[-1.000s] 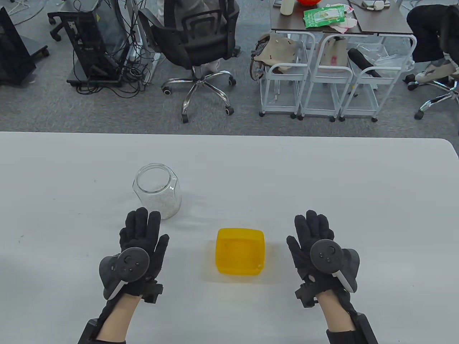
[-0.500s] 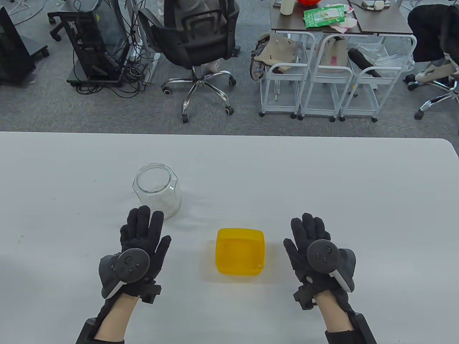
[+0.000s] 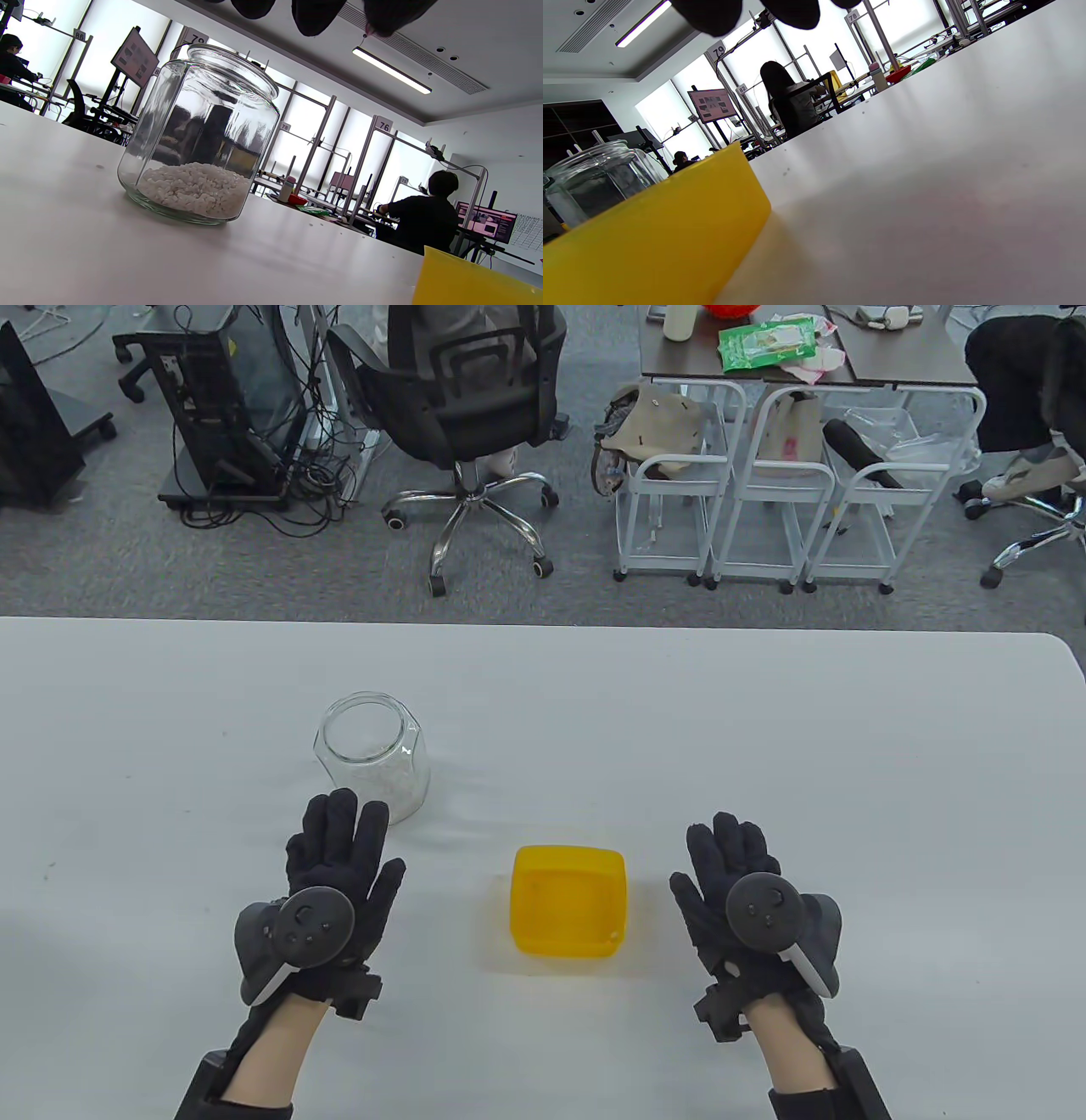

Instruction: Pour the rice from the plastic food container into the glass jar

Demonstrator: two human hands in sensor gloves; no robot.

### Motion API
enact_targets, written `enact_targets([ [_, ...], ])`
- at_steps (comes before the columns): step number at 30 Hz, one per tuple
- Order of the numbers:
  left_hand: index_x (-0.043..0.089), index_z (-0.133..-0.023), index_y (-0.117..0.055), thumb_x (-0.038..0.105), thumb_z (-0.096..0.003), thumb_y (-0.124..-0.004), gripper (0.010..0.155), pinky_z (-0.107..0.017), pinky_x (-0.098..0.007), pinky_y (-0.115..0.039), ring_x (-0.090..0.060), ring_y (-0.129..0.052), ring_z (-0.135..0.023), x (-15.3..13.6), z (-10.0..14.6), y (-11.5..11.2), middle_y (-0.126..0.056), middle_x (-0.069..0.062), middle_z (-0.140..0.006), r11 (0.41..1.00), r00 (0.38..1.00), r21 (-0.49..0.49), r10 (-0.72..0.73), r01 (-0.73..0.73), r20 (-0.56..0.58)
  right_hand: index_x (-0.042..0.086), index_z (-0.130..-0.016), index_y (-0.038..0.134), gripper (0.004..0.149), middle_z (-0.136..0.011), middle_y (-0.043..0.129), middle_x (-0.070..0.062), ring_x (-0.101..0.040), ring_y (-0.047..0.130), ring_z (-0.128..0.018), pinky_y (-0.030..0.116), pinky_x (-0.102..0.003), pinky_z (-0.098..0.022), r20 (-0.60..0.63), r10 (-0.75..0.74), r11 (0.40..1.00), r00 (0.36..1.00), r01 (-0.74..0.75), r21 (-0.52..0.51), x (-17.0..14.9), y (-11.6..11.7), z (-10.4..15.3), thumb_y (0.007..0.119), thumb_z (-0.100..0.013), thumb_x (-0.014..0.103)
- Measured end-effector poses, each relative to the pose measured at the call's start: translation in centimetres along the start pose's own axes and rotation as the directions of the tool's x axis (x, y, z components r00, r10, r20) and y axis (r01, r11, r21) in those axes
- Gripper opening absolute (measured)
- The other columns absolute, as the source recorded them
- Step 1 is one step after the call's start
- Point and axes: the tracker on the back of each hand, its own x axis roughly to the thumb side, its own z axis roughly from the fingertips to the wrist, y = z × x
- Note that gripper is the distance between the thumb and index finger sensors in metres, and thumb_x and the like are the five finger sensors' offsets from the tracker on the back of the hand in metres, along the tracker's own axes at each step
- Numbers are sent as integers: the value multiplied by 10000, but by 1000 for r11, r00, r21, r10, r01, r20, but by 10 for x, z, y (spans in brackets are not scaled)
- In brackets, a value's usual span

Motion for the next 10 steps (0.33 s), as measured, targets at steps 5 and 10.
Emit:
enact_targets([
  [5,283,-1164,-438,530,-566,-538,655,-746,-692,-397,-432,-307,-1146,-1,0,1,-323,-151,-1264,1000,1000,1,-4,4,-8,112,-1151,486,658,-1189,325,-214,-519,213,-1066,287,-653,-697,1,-27,1000,1000,27,-16,0,-3,1,642,-595,428],
  [10,279,-1163,-439,530,-566,-537,655,-745,-692,-398,-436,-306,-1144,-3,0,2,-323,-150,-1264,1000,1000,4,-1,1,-20,107,-1149,491,658,-1186,338,-216,-517,225,-1066,304,-650,-698,-5,-41,999,999,41,-28,-2,-7,1,642,-595,428],
])
